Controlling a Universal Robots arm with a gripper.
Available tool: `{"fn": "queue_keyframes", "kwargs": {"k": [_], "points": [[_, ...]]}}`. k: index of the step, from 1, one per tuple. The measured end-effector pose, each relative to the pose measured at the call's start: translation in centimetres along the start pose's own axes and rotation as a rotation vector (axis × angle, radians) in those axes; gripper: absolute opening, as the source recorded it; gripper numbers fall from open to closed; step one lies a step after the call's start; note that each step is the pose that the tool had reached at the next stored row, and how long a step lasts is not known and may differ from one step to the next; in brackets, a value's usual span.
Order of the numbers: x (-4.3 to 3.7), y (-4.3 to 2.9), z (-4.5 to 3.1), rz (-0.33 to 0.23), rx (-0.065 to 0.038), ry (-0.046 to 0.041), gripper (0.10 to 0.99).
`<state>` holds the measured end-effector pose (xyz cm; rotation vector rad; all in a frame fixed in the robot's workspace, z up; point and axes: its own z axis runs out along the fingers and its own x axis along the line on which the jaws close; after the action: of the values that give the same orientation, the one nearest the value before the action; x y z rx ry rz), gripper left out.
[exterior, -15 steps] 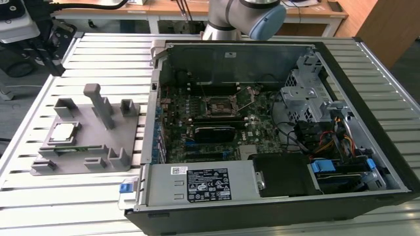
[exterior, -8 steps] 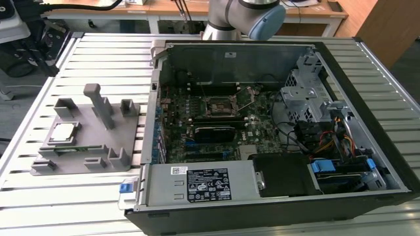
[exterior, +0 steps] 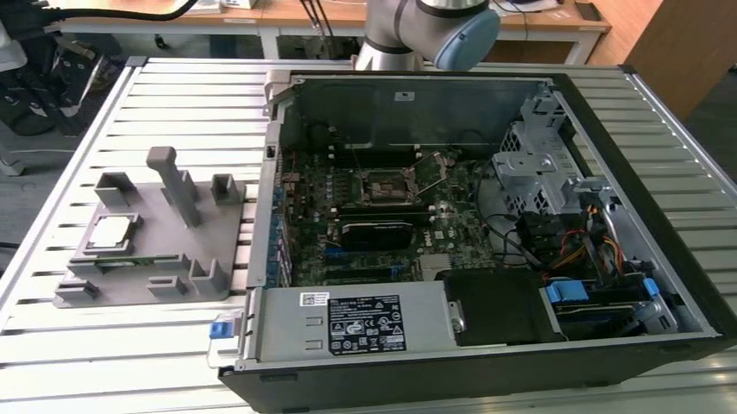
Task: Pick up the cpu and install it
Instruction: 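Reach for the cpu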
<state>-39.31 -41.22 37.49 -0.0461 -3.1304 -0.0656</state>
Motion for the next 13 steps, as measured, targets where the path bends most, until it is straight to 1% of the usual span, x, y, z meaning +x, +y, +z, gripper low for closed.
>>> {"fn": "queue_keyframes", "kwargs": {"k": [7,13], "points": [[1.69,-0.05,0.06,0.0,0.0,0.0,0.106],[2.93,-0.09,0.11,0.0,0.0,0.0001,0.106]]}}
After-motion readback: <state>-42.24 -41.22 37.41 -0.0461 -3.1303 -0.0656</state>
